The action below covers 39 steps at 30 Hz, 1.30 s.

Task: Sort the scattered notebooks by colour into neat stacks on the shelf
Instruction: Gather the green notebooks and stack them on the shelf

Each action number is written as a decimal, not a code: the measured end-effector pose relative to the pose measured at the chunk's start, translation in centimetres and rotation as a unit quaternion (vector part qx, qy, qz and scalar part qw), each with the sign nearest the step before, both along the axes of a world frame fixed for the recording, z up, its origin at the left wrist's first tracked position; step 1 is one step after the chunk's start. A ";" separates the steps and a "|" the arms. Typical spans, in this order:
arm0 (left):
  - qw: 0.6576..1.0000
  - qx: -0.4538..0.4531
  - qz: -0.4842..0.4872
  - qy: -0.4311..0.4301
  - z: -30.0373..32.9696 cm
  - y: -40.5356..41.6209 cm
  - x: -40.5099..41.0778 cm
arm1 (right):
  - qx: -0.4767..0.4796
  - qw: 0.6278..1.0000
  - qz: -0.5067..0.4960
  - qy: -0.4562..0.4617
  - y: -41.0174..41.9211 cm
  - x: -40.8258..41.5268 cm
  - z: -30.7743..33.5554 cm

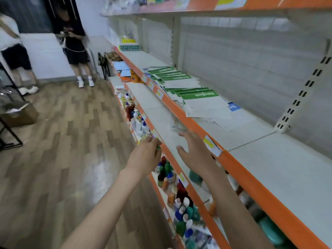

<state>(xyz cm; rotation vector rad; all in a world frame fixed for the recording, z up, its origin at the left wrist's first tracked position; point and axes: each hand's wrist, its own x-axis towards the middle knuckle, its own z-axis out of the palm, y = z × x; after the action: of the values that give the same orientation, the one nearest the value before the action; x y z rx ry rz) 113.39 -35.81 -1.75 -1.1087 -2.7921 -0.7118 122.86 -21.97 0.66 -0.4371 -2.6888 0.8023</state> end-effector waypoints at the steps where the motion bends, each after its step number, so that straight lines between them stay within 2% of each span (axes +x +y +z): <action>1: 1.000 0.002 0.003 -0.002 -0.2 0.1 -1.0 | 0.001 1.000 0.006 0.001 0.2 -1.4 0.0; 9: 0.999 0.020 0.029 0.010 0.9 3.3 -11.9 | 0.008 0.999 0.032 0.033 3.4 -13.6 1.4; 16: 0.999 0.023 0.008 0.028 2.4 9.2 -19.4 | -0.005 0.998 -0.008 0.057 8.8 -21.7 2.8; 19: 0.999 0.039 -0.016 0.029 2.8 12.0 -21.2 | -0.013 0.997 -0.046 0.067 11.0 -23.4 2.8; 26: 0.991 0.071 -0.109 0.043 3.1 19.0 -24.2 | -0.013 0.991 -0.130 0.025 15.9 -23.9 2.1; 30: 0.982 0.088 -0.155 0.067 2.8 23.2 -25.8 | -0.044 0.981 -0.189 0.025 17.9 -23.8 1.6; 39: 0.949 0.043 -0.301 0.086 3.3 31.1 -30.4 | -0.037 0.928 -0.371 0.018 21.1 -25.9 1.5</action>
<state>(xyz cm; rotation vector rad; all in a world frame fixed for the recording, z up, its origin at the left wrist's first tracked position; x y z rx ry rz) 83.04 -4.69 1.58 -1.9229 -2.2463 -0.7164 96.96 -0.86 2.19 -1.3279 -2.1709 0.6554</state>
